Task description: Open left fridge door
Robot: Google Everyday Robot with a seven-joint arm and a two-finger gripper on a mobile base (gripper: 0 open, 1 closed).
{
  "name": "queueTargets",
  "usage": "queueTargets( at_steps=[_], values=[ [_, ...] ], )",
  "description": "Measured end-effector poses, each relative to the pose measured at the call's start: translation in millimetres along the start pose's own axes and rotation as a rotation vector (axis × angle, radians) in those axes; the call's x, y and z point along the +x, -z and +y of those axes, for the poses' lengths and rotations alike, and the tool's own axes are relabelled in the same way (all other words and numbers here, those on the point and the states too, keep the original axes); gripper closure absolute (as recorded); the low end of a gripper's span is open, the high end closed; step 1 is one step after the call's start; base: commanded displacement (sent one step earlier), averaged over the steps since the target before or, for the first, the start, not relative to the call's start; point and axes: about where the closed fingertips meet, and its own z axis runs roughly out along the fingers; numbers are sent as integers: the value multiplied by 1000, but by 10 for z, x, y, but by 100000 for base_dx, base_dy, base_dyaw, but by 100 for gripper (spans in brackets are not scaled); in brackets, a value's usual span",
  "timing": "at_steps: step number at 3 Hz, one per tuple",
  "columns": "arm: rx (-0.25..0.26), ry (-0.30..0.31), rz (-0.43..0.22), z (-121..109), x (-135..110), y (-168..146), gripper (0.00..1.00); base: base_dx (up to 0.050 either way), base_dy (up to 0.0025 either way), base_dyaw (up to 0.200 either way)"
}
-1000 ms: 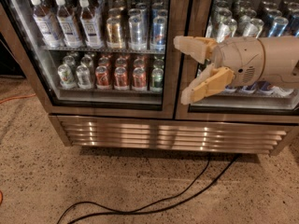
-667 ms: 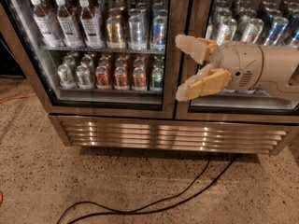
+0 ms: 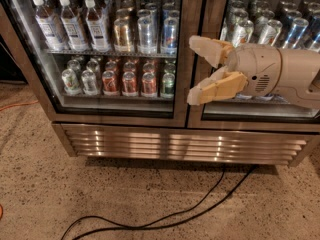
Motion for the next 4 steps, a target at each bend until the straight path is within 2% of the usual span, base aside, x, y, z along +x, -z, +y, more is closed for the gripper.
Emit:
queueTargets(
  at_steps=[1, 2, 4],
  values=[
    [63, 7, 25, -278, -133, -11, 0, 0, 0, 0],
    [104, 16, 40, -497, -264, -20, 0, 0, 0, 0],
    [104, 16, 40, -497, -264, -20, 0, 4949, 1, -8]
  ],
)
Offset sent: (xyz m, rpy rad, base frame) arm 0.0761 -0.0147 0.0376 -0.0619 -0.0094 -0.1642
